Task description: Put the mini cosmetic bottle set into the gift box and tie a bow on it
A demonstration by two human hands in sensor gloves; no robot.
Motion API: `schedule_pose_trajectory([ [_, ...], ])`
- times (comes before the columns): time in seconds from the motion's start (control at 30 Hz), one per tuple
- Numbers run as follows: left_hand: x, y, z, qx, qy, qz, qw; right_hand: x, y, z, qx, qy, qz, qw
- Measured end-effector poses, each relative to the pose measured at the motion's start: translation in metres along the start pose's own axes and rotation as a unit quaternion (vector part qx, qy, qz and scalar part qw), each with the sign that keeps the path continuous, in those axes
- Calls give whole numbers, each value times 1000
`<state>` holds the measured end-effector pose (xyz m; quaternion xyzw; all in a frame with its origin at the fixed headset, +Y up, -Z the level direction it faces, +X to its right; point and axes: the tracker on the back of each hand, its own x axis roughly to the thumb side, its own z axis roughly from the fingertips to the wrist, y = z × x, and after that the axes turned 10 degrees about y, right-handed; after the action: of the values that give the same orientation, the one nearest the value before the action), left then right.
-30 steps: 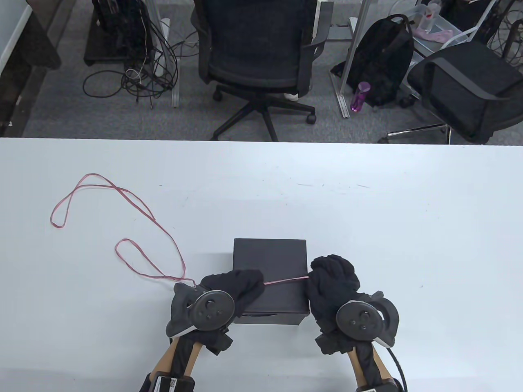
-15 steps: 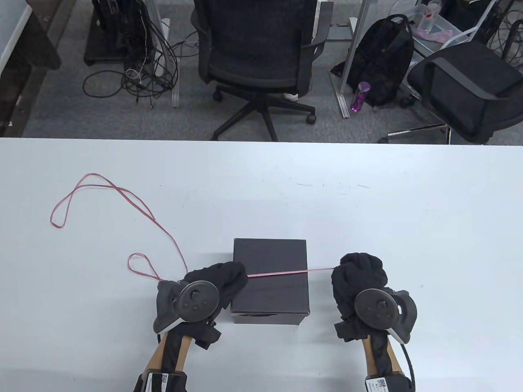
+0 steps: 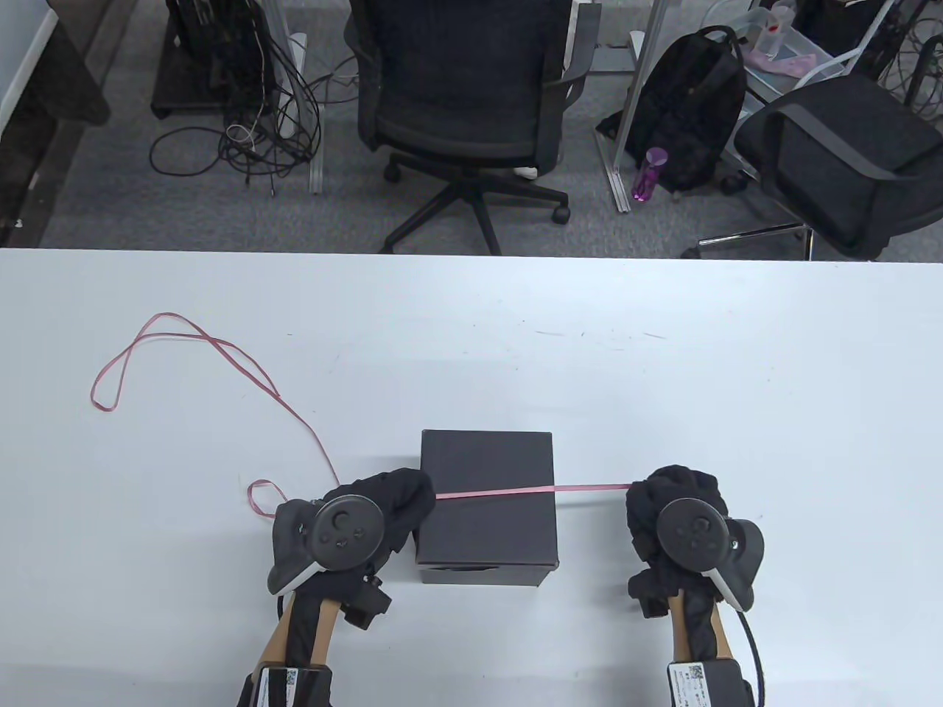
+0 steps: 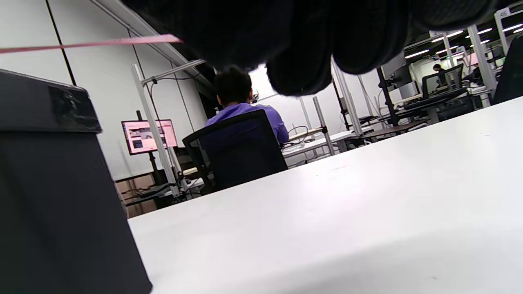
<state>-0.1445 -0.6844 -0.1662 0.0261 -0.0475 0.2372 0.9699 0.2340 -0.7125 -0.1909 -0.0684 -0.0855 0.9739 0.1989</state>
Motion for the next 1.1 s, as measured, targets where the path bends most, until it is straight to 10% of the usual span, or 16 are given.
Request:
schedule_pose_trajectory([
  [1.1,-46,-5,-10,-42,94,36,994,-48,28,-12,74,119,93,986],
])
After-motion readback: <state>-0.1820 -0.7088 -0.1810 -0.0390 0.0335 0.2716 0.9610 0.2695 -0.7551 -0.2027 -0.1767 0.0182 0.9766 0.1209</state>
